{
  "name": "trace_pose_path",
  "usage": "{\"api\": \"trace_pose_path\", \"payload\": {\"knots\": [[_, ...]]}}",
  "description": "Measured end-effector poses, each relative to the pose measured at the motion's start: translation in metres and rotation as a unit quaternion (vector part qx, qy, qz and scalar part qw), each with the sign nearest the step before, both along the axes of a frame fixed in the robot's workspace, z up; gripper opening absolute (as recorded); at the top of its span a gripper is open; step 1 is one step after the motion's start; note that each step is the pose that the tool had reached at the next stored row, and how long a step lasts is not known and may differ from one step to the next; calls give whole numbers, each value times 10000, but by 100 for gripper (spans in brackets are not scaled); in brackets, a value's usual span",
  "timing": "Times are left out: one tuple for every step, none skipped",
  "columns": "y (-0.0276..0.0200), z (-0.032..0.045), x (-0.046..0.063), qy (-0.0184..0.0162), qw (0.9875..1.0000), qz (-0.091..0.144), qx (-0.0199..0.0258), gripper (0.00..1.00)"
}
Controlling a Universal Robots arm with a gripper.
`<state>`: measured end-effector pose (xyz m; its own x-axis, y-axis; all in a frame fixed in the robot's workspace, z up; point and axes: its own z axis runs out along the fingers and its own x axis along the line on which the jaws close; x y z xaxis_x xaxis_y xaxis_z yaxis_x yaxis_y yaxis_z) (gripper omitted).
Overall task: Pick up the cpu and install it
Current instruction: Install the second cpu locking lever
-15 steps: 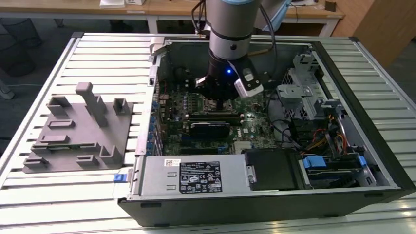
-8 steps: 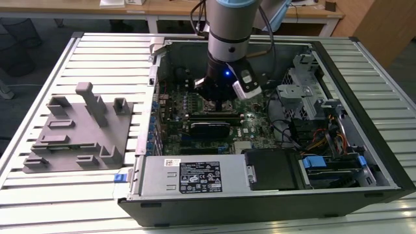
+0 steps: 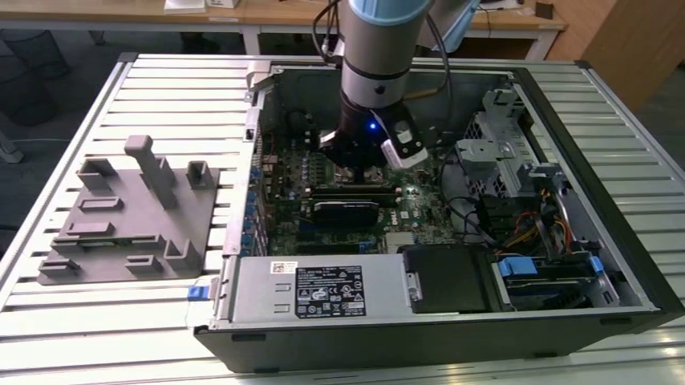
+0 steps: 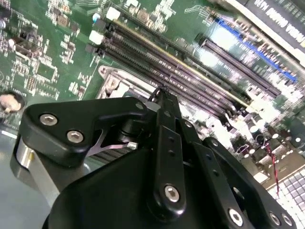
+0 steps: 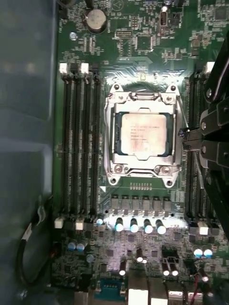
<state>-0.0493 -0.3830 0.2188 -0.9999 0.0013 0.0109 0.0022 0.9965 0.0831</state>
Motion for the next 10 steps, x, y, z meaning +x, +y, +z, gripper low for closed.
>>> {"api": "trace_pose_path", "payload": {"knots": [[-15, -4, -6, 0, 10000, 0, 47, 11], [-33, -8, -12, 0, 10000, 0, 87, 11], [-52, -13, -20, -1, 9999, 0, 116, 11], [-70, -18, -30, 0, 9999, 0, 144, 11], [-86, -22, -42, 0, 9999, 0, 173, 11], [-102, -27, -57, 0, 9998, 0, 205, 11], [-115, -32, -70, 0, 9997, 0, 234, 11], [-127, -39, -84, 0, 9997, 0, 259, 11], [-135, -47, -95, 0, 9996, 0, 277, 11], [-139, -57, -105, 0, 9996, 0, 292, 11]]}}
